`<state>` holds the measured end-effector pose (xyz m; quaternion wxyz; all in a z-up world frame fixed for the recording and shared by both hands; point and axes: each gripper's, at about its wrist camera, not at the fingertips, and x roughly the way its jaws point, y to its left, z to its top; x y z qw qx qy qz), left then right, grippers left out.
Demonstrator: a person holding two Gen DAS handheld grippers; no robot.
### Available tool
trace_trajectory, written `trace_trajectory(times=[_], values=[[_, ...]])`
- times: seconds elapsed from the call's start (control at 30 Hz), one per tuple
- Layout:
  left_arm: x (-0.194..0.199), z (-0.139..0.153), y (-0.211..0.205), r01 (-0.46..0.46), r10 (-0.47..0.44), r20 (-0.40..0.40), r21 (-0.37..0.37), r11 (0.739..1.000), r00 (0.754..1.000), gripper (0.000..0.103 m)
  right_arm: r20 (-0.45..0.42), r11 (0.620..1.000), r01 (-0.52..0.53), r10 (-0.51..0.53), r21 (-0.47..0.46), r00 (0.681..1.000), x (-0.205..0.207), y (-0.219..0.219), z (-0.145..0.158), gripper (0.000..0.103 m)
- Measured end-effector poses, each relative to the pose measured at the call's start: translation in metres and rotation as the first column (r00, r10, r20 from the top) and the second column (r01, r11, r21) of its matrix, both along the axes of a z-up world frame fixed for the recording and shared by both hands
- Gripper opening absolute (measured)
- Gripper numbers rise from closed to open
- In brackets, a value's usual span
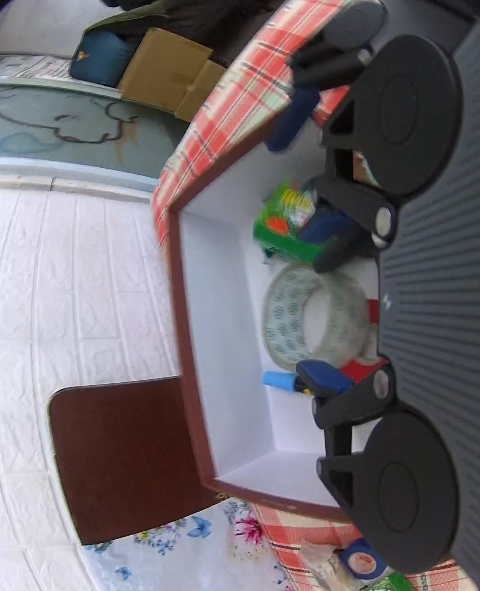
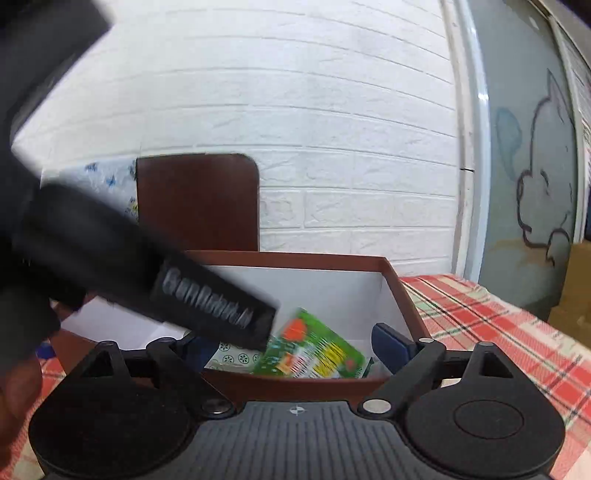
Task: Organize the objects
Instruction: 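Lower the green box into the brown box and open the left tool, then lift the left tool out of the brown box, then grasp the blue tape roll from the pile with the right tool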
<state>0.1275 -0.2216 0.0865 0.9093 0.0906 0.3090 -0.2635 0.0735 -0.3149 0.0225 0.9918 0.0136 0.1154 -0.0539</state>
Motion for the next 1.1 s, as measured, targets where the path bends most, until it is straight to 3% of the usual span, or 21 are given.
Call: trace_trajectory(times=[0.17,0.43,0.6,0.73,0.83,0.93,1.07,1.1], values=[[-0.010,0.004,0.004,-0.002,0.001,0.031,0.017,1.000,1.000,0.079,0.038,1.000,0.024,-0.023,-0.014,0.999,-0.017,0.010,0.003,0.090],[-0.047,0.021,0.043,-0.003,0.012,0.109,-0.076,0.997,0.994,0.079,0.034,1.000,-0.007,0.006,0.027,0.999,-0.067,0.019,0.003,0.090],[-0.065,0.000,0.082,-0.056,0.061,0.117,-0.042,0.998,0.991,0.079,-0.110,0.992,-0.107,0.113,0.061,0.988,-0.064,0.044,-0.015,0.090],[-0.054,-0.039,0.128,-0.185,0.184,0.027,0.038,0.982,0.983,0.079,-0.244,0.967,-0.227,0.250,0.117,0.937,-0.054,0.077,-0.028,0.090],[-0.043,-0.065,0.174,-0.309,0.312,-0.012,0.102,0.946,0.950,0.079,-0.295,0.943,-0.327,0.333,0.071,0.896,-0.055,0.112,-0.035,0.088],[-0.033,-0.080,0.225,-0.442,0.446,0.003,0.132,0.887,0.895,0.080,-0.335,0.912,-0.409,0.395,0.032,0.855,-0.046,0.144,-0.039,0.084],[-0.021,-0.096,0.297,-0.627,0.624,0.052,0.063,0.777,0.779,0.092,-0.338,0.876,-0.482,0.453,-0.002,0.825,-0.017,0.184,-0.038,0.077],[-0.020,-0.099,0.314,-0.648,0.647,0.020,0.007,0.762,0.762,0.095,-0.343,0.870,-0.492,0.457,-0.016,0.820,-0.005,0.196,-0.039,0.072]])
